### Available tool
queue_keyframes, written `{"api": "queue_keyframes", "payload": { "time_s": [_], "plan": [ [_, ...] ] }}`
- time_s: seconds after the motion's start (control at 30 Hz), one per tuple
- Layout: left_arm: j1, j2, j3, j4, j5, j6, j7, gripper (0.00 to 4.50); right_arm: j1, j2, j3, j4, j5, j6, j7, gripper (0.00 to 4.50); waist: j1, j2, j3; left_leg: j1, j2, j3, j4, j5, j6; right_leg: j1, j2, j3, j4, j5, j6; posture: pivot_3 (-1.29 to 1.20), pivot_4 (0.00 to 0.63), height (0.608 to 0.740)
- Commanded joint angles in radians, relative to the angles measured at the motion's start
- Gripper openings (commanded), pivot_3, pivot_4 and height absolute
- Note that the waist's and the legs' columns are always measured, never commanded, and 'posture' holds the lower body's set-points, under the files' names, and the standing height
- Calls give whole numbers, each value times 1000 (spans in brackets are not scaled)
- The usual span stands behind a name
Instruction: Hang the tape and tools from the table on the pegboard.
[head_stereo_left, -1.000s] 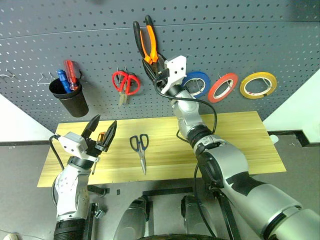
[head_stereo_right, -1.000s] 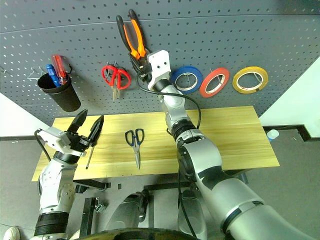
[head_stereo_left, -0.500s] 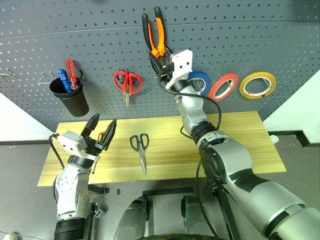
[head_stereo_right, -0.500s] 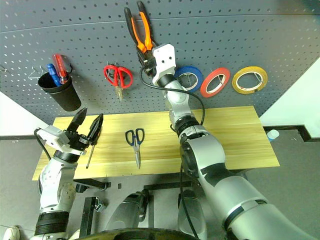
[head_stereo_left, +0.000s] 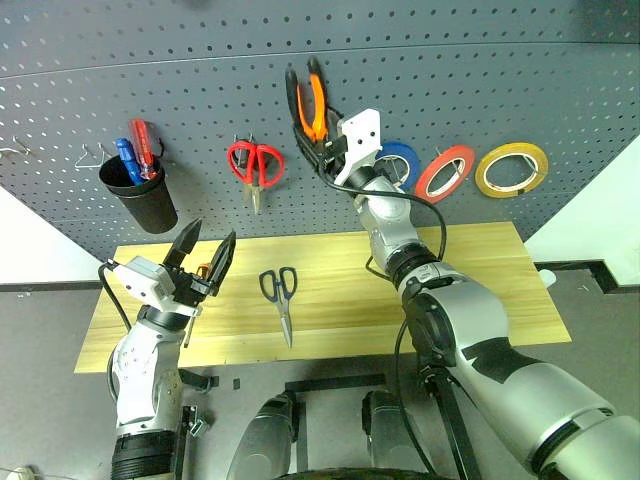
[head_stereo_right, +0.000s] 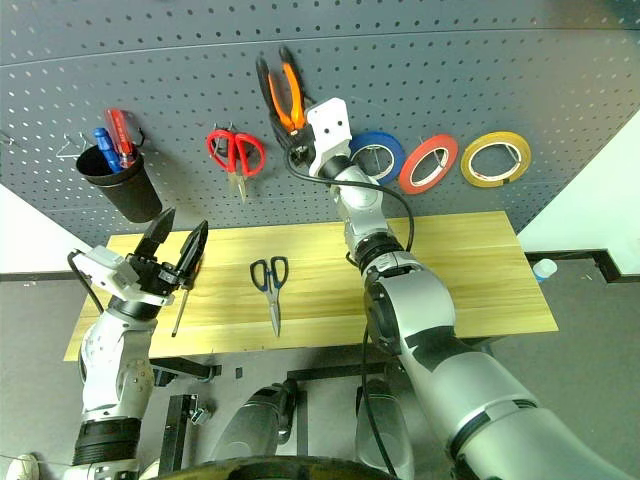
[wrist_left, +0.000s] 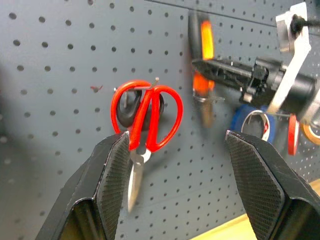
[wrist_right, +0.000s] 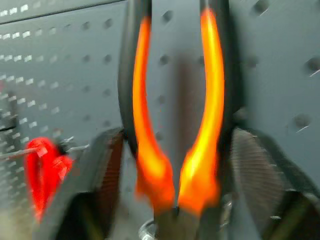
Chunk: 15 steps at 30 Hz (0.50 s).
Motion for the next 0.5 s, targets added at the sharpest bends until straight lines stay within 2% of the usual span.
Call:
{"api": "queue_keyframes", "payload": {
  "time_s": [0.03,0.23,0.4,0.5],
  "plan": [
    [-21,1,7,6,-8,-27,-7,3222,-2,-17,10,-40,-16,-49,-16,4493,0,0,0,0,0,0,0,0,-1,0,0,0,0,0,0,64,148,740],
    [5,5,6,-35,10,7,28,3222,56,-54,78,-110,-83,-184,-17,4493,-1,0,0,0,0,0,0,3,-5,0,0,0,0,1,0,52,135,740],
    [107,-2,-20,-186,57,82,116,3222,152,-102,108,-272,-70,-267,12,4493,-1,-1,0,0,0,0,-2,3,-5,0,0,1,-1,0,1,45,128,740],
    [178,-13,-54,-287,78,120,156,3222,249,-135,138,-457,-43,-258,55,4493,1,-1,-1,-1,0,0,-2,3,-5,0,0,1,-1,0,1,46,126,740]
  ]
}}
